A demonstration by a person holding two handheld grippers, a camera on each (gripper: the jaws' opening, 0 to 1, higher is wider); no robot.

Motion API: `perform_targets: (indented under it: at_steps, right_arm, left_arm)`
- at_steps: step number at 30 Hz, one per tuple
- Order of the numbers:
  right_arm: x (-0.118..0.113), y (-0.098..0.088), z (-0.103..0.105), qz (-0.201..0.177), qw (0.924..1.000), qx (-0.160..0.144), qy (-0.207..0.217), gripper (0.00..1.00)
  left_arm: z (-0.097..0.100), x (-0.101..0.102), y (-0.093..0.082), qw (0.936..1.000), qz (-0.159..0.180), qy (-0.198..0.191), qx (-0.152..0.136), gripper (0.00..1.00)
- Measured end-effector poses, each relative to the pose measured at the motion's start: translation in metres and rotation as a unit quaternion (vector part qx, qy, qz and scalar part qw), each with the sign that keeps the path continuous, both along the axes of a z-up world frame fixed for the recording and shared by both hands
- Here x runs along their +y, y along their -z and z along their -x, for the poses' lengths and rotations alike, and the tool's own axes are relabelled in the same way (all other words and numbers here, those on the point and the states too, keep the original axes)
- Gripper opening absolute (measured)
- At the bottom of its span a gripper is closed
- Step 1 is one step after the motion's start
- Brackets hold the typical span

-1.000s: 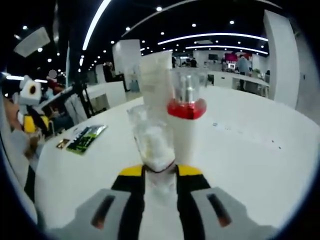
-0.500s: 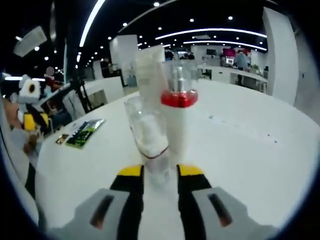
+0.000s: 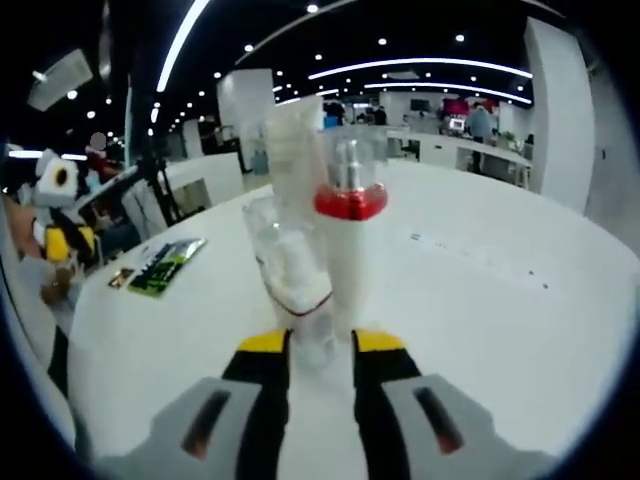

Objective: Arrange the skincare products in the storage area until every visible bottle or jar stands upright without overlapping.

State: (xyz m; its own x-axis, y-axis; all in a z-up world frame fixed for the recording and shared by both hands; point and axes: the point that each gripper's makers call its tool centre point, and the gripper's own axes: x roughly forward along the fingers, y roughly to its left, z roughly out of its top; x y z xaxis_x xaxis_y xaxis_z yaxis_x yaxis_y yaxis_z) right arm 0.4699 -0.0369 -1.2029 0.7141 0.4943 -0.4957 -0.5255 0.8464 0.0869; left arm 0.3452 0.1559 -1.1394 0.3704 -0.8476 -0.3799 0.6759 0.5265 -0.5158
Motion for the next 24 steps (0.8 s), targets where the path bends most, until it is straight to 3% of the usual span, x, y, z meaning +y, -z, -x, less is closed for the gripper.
perform_targets:
  at_steps: [24]
  right_arm:
    - [-0.0011,-0.0049,-0.0076,-0.027,0.9993,-0.001,0.024,0.19]
  left_arm:
    - [-0.0016,0.0013,0.0004,1.0000,0.001,-0.004,0.000,0.20]
